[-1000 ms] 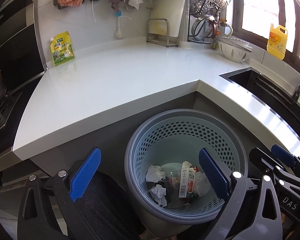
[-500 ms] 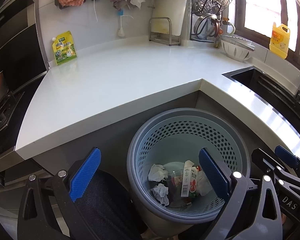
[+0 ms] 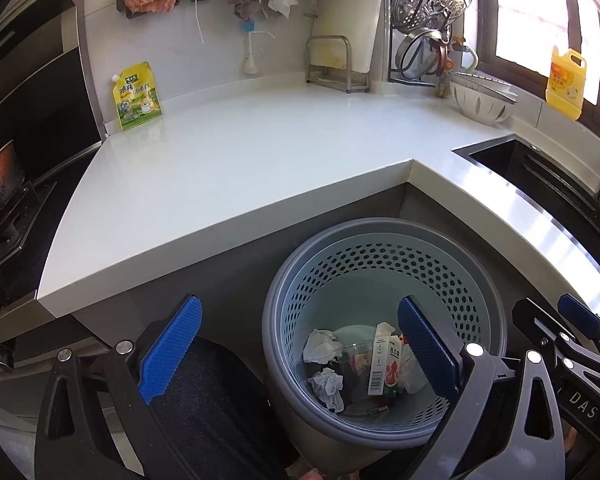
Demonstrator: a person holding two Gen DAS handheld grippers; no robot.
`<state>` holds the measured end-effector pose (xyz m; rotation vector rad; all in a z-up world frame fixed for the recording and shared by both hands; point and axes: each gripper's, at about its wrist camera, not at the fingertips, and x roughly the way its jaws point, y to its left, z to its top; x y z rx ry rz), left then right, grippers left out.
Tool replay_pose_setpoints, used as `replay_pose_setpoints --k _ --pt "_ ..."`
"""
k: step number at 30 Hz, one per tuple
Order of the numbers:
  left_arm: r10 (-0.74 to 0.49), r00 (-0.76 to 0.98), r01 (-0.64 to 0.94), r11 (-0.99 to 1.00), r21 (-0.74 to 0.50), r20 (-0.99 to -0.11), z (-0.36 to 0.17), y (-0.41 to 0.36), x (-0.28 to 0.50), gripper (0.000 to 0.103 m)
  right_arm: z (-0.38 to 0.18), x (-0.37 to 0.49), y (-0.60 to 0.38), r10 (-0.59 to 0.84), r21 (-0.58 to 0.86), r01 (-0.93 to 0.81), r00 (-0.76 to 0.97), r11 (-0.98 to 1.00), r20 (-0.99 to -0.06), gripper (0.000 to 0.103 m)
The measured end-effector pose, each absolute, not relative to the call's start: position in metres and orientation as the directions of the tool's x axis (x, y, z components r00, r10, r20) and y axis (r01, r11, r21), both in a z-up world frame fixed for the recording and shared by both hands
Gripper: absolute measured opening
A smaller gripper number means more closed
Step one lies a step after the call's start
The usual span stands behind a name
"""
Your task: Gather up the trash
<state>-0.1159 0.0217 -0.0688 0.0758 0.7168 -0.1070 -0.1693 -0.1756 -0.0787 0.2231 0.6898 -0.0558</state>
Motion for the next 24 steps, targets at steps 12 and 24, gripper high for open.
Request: replay_pose_setpoints --k 12,24 --pt "-0.069 0.752 0.117 0.993 0.031 -0.655 -0.0676 0.0232 -0.1173 0.097 -0.0742 -0.1737 -0.1753 0.014 0.173 0.121 0.781 0.977 -0.625 0.081" --pt "-0.061 0.754 0.111 0.993 0.034 -0.654 -0.0664 0.0249 -0.1183 0.097 -0.0715 -0.1768 -0.1731 0.013 0.16 0.109 0.787 0.981 -0.616 0.081"
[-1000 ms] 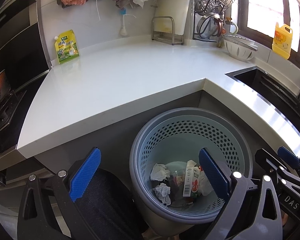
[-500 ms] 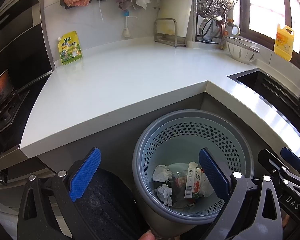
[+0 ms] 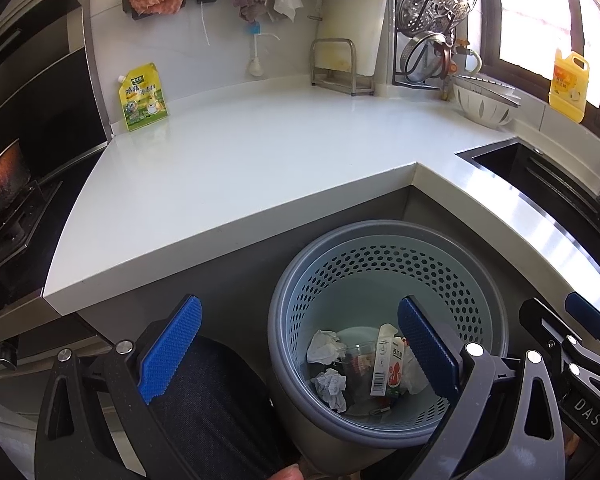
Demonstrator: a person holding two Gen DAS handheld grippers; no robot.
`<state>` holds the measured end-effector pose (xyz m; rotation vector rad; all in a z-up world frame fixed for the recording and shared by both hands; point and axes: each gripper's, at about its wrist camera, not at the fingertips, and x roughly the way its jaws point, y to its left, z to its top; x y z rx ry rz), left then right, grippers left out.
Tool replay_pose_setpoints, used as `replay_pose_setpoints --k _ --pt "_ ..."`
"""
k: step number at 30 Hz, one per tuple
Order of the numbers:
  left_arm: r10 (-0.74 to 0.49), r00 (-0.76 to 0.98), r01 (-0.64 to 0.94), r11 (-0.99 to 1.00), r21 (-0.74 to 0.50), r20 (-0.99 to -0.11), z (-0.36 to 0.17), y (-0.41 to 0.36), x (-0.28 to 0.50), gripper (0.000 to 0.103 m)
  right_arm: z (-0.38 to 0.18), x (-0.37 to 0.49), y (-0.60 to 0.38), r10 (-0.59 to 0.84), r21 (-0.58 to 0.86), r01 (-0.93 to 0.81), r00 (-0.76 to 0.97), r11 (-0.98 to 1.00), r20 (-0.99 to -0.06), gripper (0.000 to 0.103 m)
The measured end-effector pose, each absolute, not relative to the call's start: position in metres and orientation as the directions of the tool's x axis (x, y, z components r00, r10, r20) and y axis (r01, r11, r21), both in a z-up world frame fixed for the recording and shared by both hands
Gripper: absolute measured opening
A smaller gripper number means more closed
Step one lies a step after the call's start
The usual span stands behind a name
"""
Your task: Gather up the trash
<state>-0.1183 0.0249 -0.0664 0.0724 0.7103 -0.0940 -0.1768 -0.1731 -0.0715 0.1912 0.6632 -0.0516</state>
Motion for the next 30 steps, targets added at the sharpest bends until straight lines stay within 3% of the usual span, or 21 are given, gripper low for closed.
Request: replay_pose_setpoints --k 30 --pt "-0.065 0.744 0.115 0.993 0.033 -0.664 -0.0698 0.0215 -0.1184 0.097 -0.0707 -0.178 -0.1731 0.013 0.159 0.106 0.791 0.982 -0.612 0.081"
